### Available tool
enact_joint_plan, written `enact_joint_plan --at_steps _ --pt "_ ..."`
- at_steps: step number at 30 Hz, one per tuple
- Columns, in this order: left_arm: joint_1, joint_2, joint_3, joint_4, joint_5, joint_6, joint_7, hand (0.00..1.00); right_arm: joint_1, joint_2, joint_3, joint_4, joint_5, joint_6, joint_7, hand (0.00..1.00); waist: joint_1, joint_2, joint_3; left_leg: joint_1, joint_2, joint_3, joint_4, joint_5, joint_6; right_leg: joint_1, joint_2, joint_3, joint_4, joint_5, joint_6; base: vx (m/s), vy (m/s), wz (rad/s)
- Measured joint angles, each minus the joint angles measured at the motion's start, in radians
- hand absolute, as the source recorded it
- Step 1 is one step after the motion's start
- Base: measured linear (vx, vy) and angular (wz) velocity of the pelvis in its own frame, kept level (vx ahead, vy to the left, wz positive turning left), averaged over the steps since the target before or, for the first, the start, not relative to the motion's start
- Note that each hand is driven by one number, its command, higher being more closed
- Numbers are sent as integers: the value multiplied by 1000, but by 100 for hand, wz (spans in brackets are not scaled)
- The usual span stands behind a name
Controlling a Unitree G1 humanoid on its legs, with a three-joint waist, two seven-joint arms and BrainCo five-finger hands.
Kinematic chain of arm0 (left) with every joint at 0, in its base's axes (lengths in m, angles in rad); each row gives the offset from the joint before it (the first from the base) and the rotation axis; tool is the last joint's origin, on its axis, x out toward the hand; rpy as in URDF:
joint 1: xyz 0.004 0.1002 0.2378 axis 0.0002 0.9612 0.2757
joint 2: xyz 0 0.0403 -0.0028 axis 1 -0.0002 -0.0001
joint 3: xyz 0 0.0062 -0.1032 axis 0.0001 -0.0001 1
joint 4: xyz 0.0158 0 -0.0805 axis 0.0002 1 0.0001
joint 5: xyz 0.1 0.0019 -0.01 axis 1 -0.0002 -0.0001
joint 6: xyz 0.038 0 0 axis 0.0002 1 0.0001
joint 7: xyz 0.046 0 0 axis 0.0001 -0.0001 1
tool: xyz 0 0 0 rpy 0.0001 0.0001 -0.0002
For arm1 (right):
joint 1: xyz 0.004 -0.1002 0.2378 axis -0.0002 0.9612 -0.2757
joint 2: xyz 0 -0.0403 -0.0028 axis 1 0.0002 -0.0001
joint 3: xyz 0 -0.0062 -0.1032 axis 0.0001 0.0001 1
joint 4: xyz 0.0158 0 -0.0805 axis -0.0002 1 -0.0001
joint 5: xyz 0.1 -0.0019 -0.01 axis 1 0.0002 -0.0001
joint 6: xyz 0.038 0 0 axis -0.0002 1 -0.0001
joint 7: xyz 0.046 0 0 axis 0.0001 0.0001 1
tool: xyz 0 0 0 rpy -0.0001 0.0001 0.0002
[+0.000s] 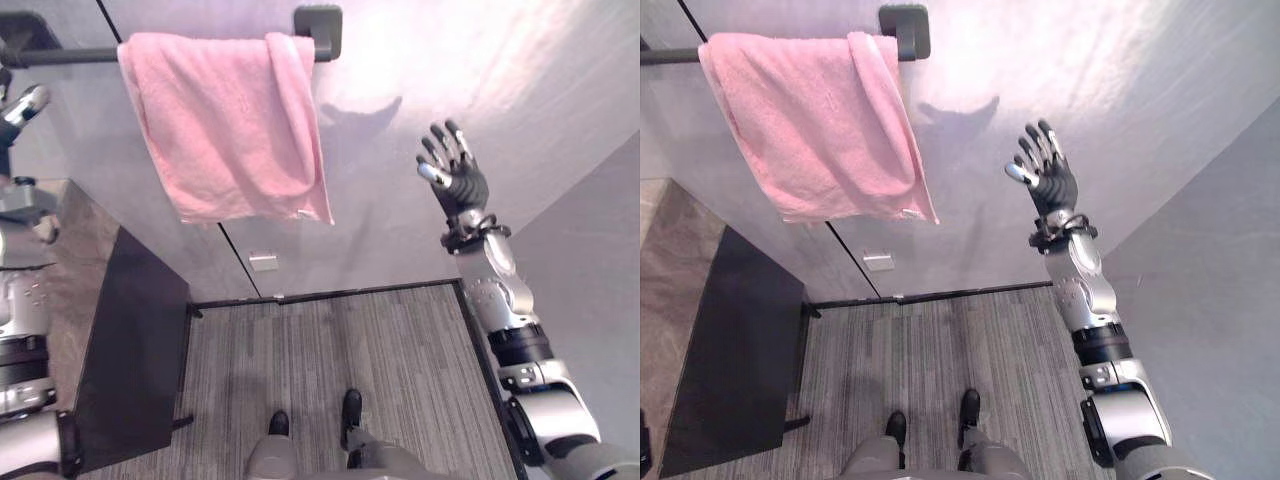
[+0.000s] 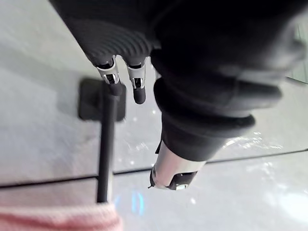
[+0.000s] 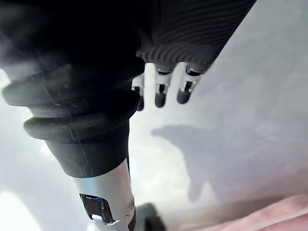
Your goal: Organize washtable
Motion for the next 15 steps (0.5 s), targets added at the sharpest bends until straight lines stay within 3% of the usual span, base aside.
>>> enact_joint_plan --at_steps 5,8,15 --pt "-60 -35 -67 -32 15 1 2 0 -114 27 27 -24 -33 -16 -21 0 -15 7 -14 12 -1 1 -5 1 2 10 -1 -1 0 3 -3 4 91 0" --pt "-59 -141 -68 -112 23 0 13 0 -133 77 43 -32 -53 -39 -39 0 -17 24 -42 48 -5 2 -42 12 6 25 -1 -7 1 3 -5 28 85 -3" --pt "-62 -189 -122 -175 17 -1 -11 0 -181 94 148 -32 -55 -48 -27 0 -24 60 -69 70 -15 7 -77 27 11 30 -10 -10 0 3 -4 -3 87 -1"
